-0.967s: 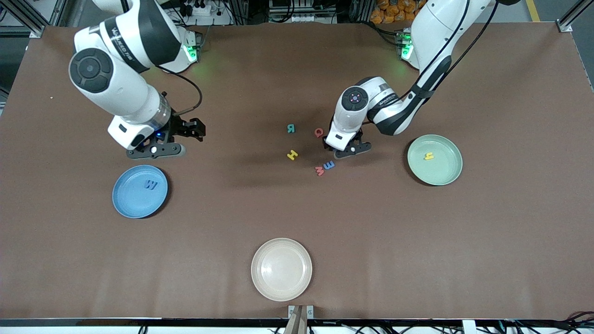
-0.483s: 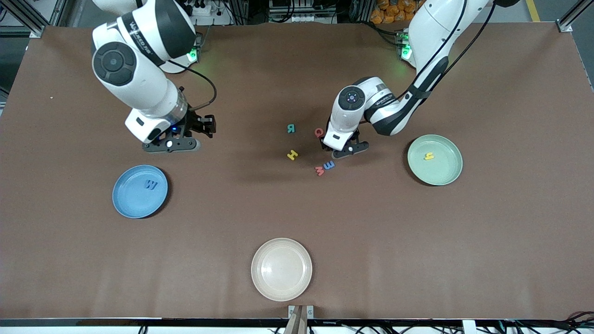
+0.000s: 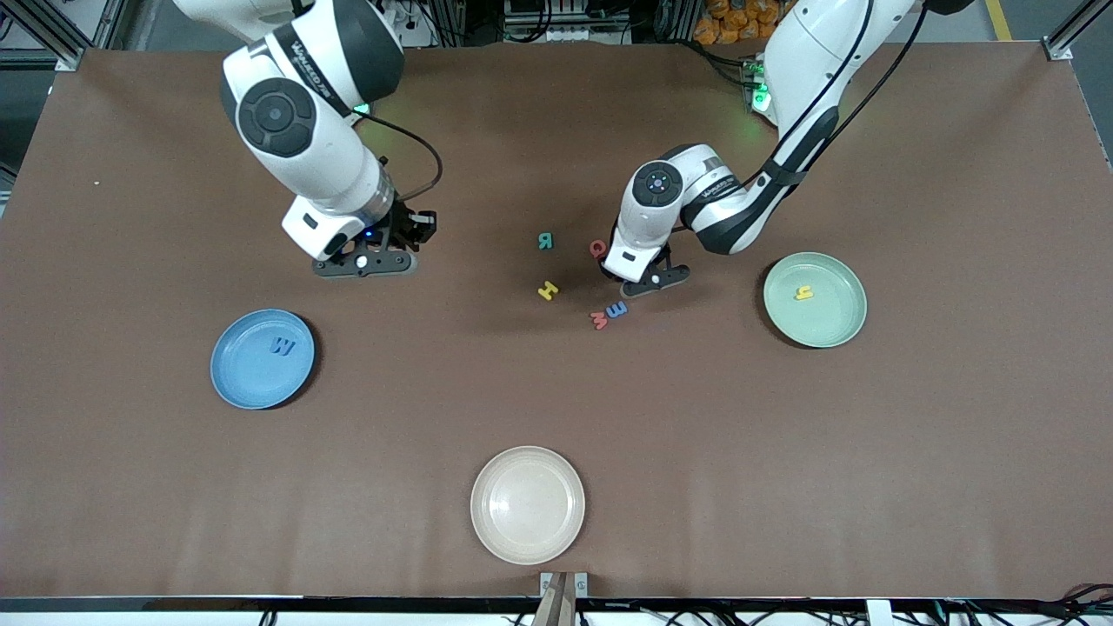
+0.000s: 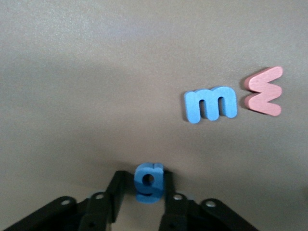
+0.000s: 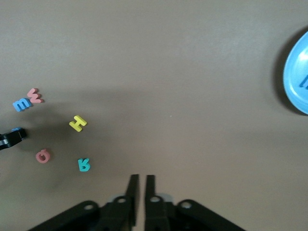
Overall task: Sort uppercase to blue plate, lowercase to green plate
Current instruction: 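Grasp the blue g with the left gripper and carry it to the green plate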
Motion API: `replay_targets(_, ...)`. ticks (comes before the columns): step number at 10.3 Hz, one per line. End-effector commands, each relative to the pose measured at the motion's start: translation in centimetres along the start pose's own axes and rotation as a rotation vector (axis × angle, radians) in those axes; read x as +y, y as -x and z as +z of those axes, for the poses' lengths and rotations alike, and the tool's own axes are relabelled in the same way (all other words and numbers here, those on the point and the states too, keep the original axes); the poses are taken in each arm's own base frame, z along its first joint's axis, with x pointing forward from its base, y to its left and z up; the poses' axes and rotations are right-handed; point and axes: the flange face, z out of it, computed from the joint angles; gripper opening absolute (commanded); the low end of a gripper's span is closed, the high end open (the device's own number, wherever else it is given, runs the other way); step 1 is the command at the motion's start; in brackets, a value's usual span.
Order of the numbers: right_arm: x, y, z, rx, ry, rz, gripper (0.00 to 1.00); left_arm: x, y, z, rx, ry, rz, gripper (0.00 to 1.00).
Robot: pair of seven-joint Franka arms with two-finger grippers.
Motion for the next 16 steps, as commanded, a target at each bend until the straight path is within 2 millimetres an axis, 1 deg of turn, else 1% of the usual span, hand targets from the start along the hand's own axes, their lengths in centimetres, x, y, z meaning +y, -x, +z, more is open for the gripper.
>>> replay_targets(1, -2.6, 1.0, 1.0, -0.006, -0.021, 0.006, 0.00, 0.3, 0.1, 0.2, 0.018, -0.009, -0.002, 0.22)
replay_targets(2, -3.9, 1.2, 1.8, 0.000, -0.028, 0.025, 0.01, 0.2, 0.0, 0.1, 0.019, -0.016, 0.000, 0.14)
replay_targets(3, -5.7, 1.9, 2.7, 0.002, -0.034, 0.052, 0.14, 0.1, -0.1, 0.0, 0.019, -0.025, 0.001, 0.08)
replay_targets(4, -7.0, 2.4, 3.4, 0.002, -0.040, 0.040, 0.25, -0.1, -0.4, -0.2, 0.019, -0.042, 0.002, 0.05)
replay_targets(5, -8.1, 3.0, 4.3, -0.005, -0.039, 0.021, 0.46, -0.1, -0.7, -0.4, 0.021, -0.060, 0.003, 0.00)
replay_targets(6, -9.3, 3.4, 5.1, -0.007, -0.044, 0.001, 0.62, -0.3, -1.3, -1.1, 0.025, -0.091, 0.030, 0.00)
replay_targets(7, -10.1, 4.0, 6.1, -0.013, -0.044, -0.017, 0.67, -1.2, -2.3, -1.9, 0.027, -0.129, 0.081, 0.00)
replay_targets(8, -11.1, 4.5, 7.4, -0.015, -0.048, -0.037, 0.67, -2.3, -3.7, -3.0, 0.027, -0.161, 0.137, 0.00)
replay_targets(9, -12.0, 5.2, 9.0, -0.012, -0.052, -0.057, 0.67, -3.3, -4.5, -4.0, 0.017, -0.197, 0.202, 0.00)
replay_targets(10, -12.9, 6.1, 10.8, -0.006, -0.059, -0.077, 0.67, -4.6, -5.8, -5.1, 0.008, -0.235, 0.285, 0.00)
replay_targets(11, -13.5, 6.9, 12.1, 0.006, -0.065, -0.093, 0.67, -6.2, -6.9, -6.1, -0.020, -0.282, 0.377, 0.00)
replay_targets(12, -14.2, 7.7, 13.6, 0.006, -0.067, -0.112, 0.67, -8.4, -8.7, -6.9, -0.050, -0.318, 0.432, 0.00)
replay_targets(14, -15.8, 8.8, 16.4, 0.009, -0.039, -0.131, 0.67, -13.0, -12.3, -8.3, -0.095, -0.371, 0.503, 0.00)
replay_targets(15, -16.4, 9.0, 18.1, 0.020, -0.016, -0.127, 0.66, -15.0, -13.5, -8.9, -0.122, -0.391, 0.542, 0.00)
replay_targets(16, -17.0, 9.4, 19.6, 0.023, -0.006, -0.119, 0.66, -17.4, -15.0, -9.1, -0.150, -0.404, 0.572, 0.00)
